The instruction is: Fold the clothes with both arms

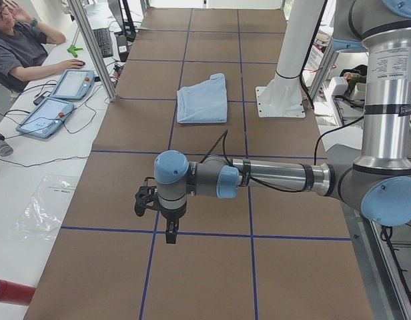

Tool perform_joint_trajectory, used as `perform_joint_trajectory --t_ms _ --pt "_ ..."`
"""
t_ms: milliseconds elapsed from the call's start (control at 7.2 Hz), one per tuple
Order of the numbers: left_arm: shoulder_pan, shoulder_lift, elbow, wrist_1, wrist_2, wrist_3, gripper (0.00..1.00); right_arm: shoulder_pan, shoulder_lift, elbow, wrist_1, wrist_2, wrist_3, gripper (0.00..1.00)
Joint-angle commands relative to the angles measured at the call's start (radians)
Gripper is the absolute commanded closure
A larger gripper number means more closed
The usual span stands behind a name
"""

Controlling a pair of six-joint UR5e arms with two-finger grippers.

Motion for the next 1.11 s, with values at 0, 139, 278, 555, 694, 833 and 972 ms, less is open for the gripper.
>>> perform_joint_trajectory --t_ms 0,139,278,555,694,833,972 --pt "0.000 0.000 0.000 0.000 0.000 -0.001 0.00 0.000 -0.001 -0.005 -0.001 0.048 0.005 0.00" --pt "0.000 0.000 0.000 0.000 -0.002 -0.002 0.00 0.000 -0.001 -0.008 -0.001 0.053 0.010 0.00" --pt "0.000 0.000 0.000 0.000 -0.002 -0.002 0.00 -0.002 -0.001 -0.005 0.001 0.061 0.058 0.00" --pt "0.000 0.000 0.001 0.000 -0.002 -0.002 0.00 -0.002 0.003 -0.003 0.002 0.061 0.068 0.00" --pt "0.000 0.000 0.001 0.000 -0.002 -0.002 0.00 -0.002 0.003 -0.005 0.002 0.061 0.068 0.00" --pt "0.000 0.000 0.001 0.000 -0.002 -0.004 0.00 0.000 0.003 -0.005 0.002 0.061 0.068 0.00" --pt "0.000 0.000 0.001 0.000 0.000 -0.004 0.00 0.000 0.003 -0.005 0.002 0.061 0.068 0.00"
